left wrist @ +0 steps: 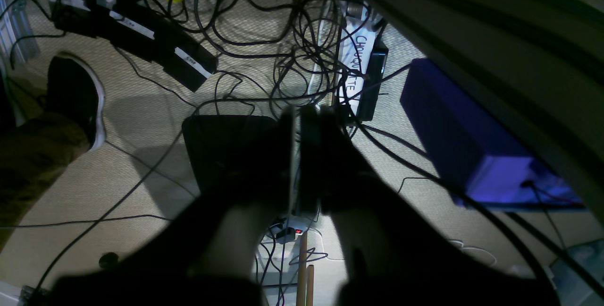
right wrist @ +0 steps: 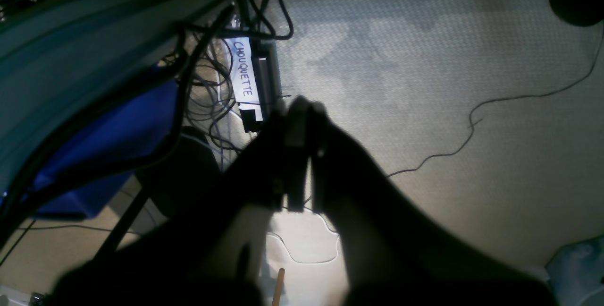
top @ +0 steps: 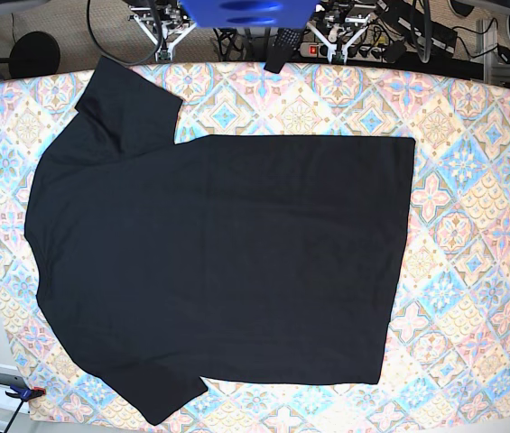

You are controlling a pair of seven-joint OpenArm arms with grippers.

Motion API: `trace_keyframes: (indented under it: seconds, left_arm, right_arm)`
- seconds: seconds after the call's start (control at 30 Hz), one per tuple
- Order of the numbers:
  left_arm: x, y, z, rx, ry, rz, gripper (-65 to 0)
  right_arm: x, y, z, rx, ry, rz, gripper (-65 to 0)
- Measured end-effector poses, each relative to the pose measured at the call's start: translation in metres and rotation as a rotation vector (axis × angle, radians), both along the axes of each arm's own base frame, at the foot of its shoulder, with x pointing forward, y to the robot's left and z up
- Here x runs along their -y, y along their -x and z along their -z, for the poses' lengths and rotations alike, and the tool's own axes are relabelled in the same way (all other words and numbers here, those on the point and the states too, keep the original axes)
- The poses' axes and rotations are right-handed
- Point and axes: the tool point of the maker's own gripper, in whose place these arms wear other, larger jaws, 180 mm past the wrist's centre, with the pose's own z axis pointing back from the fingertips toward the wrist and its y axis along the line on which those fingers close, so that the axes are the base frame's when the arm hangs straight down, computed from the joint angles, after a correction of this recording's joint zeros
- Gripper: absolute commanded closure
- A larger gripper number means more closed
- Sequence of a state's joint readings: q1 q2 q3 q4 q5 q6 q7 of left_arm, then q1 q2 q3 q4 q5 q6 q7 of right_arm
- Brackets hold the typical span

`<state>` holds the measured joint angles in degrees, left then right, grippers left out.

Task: Fold the T-shirt properly

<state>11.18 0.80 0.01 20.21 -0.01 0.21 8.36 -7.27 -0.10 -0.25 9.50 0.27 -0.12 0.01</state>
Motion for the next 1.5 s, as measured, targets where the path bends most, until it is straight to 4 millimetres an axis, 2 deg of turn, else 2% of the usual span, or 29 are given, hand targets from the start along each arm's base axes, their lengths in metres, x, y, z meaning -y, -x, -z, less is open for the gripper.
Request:
trace_keyframes:
  seconds: [0.13, 0.23, 0.3, 0.4, 0.5, 0.67, 0.8, 0.9, 0.97, 1.03, 1.13, 1.2, 1.27, 1.4, 1.5]
  left_arm:
    - [-0.005, 0.003, 0.0, -0.004, -0.008, 0.002, -1.1]
    - [-0.015, 0.019, -0.001, -0.023, -0.02, 0.006, -1.1]
    - [-0.031, 0.041, -0.003, -0.053, -0.044, 0.012, -1.1]
    - [-0.052, 0.077, -0.008, -0.117, -0.075, 0.021, -1.1]
    - [-0.075, 0.095, -0.012, -0.143, -0.109, 0.033, -1.1]
    - [-0.1, 0.092, -0.017, -0.066, -0.147, 0.055, -1.0]
    - [-0.109, 0.123, -0.027, -0.065, -0.158, 0.072, -0.9]
    - [-0.117, 0.136, -0.04, -0.036, -0.169, 0.094, -0.9]
    - [-0.121, 0.131, -0.05, 0.01, -0.17, 0.116, -0.9]
    - [-0.121, 0.116, -0.063, 0.095, -0.174, 0.137, -0.9]
    - [-0.117, 0.1, -0.084, 0.183, -0.158, 0.166, -0.9]
    - [-0.113, 0.096, -0.098, 0.219, -0.153, 0.176, -0.9]
    - [-0.107, 0.095, -0.11, 0.237, -0.142, 0.183, -0.9]
    - [-0.1, 0.069, -0.148, 0.349, -0.119, 0.241, -1.0]
    - [-0.098, 0.042, -0.18, 0.441, -0.116, 0.254, -1.1]
  right_arm:
    - [0.003, 0.004, 0.0, -0.006, 0.004, -0.001, 0.0]
    - [0.016, 0.017, -0.001, -0.018, 0.021, -0.004, 0.0]
    - [0.023, 0.035, -0.003, -0.038, 0.038, -0.006, 0.0]
    - [0.026, 0.077, -0.009, -0.101, 0.041, -0.008, 0.0]
    - [0.032, 0.102, -0.017, -0.11, 0.042, -0.02, 0.0]
    - [0.062, 0.098, -0.032, -0.016, 0.106, -0.044, 0.0]
    - [0.073, 0.112, -0.047, -0.001, 0.114, -0.072, 0.0]
    - [0.094, 0.115, -0.065, 0.036, 0.15, -0.107, 0.0]
    - [0.114, 0.108, -0.079, 0.08, 0.194, -0.061, 0.0]
    - [0.129, 0.1, -0.095, 0.143, 0.228, 0.008, 0.0]
    - [0.134, 0.098, -0.118, 0.191, 0.235, 0.05, 0.0]
    - [0.133, 0.098, -0.132, 0.216, 0.235, 0.061, 0.0]
    - [0.141, 0.094, -0.147, 0.236, 0.255, 0.058, 0.0]
    - [0.169, 0.063, -0.188, 0.353, 0.333, 0.033, 0.0]
    - [0.175, 0.043, -0.218, 0.432, 0.361, 0.009, 0.0]
